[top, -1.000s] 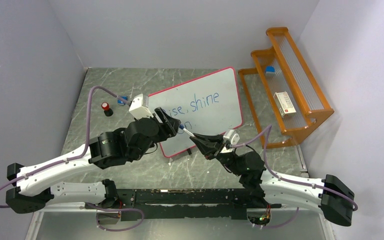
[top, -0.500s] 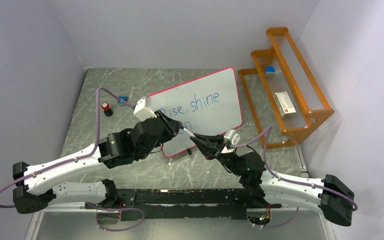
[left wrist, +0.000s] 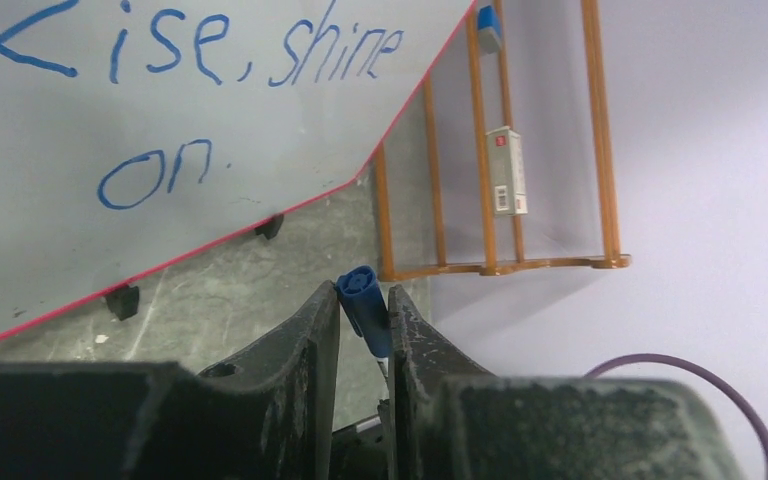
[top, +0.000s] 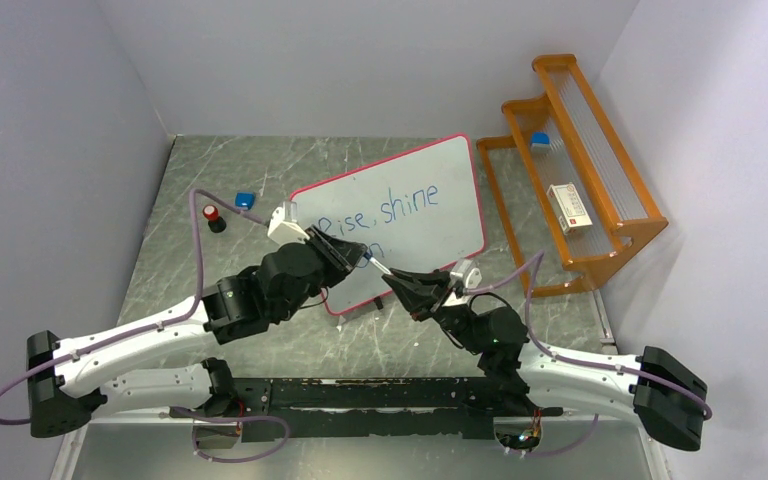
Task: Write a sentence on the whiteboard
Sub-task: Close the pen cap at the center of the board, then place the whiteboard marker at the center of the board.
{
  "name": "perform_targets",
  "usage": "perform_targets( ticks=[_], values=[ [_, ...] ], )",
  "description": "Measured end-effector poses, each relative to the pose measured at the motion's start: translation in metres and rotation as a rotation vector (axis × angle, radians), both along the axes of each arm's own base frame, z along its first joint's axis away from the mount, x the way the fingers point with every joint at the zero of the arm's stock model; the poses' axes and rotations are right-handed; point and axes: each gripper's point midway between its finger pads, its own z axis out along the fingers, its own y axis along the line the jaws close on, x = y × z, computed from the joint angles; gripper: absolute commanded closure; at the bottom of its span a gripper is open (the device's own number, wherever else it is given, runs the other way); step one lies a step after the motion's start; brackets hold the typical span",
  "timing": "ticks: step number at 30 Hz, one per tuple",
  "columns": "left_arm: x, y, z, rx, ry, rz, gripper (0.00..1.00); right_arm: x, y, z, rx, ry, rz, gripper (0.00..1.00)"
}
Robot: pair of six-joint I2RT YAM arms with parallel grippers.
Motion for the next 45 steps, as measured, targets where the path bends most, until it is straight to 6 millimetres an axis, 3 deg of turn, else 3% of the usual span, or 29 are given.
perform_targets(
  ticks=[10,26,30,33,36,38,41,45],
  values=[
    [-0.005,-0.009,0.023,-0.153,-0.085,-0.078,0.95,0.000,-0.005,0.017,0.111,0.033,0.001,1.00],
    [-0.025,-0.021,0.043,-0.317,-0.209,-0.160,0.95,-0.001,-0.008,0.038,0.281,0.134,0.027,1.00],
    [-0.066,-0.046,0.025,-0.303,-0.176,-0.350,0.95,0.011,-0.015,0.038,0.328,0.188,-0.034,1.00],
    [-0.076,-0.050,0.017,-0.283,-0.167,-0.399,0.95,0.015,-0.018,0.038,0.350,0.208,-0.053,1.00],
    [-0.076,-0.043,0.019,-0.271,-0.177,-0.386,0.69,0.015,-0.021,0.040,0.360,0.211,-0.057,1.00],
    [-0.073,-0.034,0.023,-0.254,-0.190,-0.362,0.57,0.014,-0.023,0.042,0.365,0.209,-0.056,1.00],
    [-0.068,-0.022,0.032,-0.217,-0.222,-0.321,0.46,0.012,-0.026,0.042,0.360,0.213,-0.056,1.00],
    [-0.057,-0.008,0.054,-0.123,-0.282,-0.263,0.40,0.009,-0.030,0.037,0.325,0.229,-0.058,1.00]
  ],
)
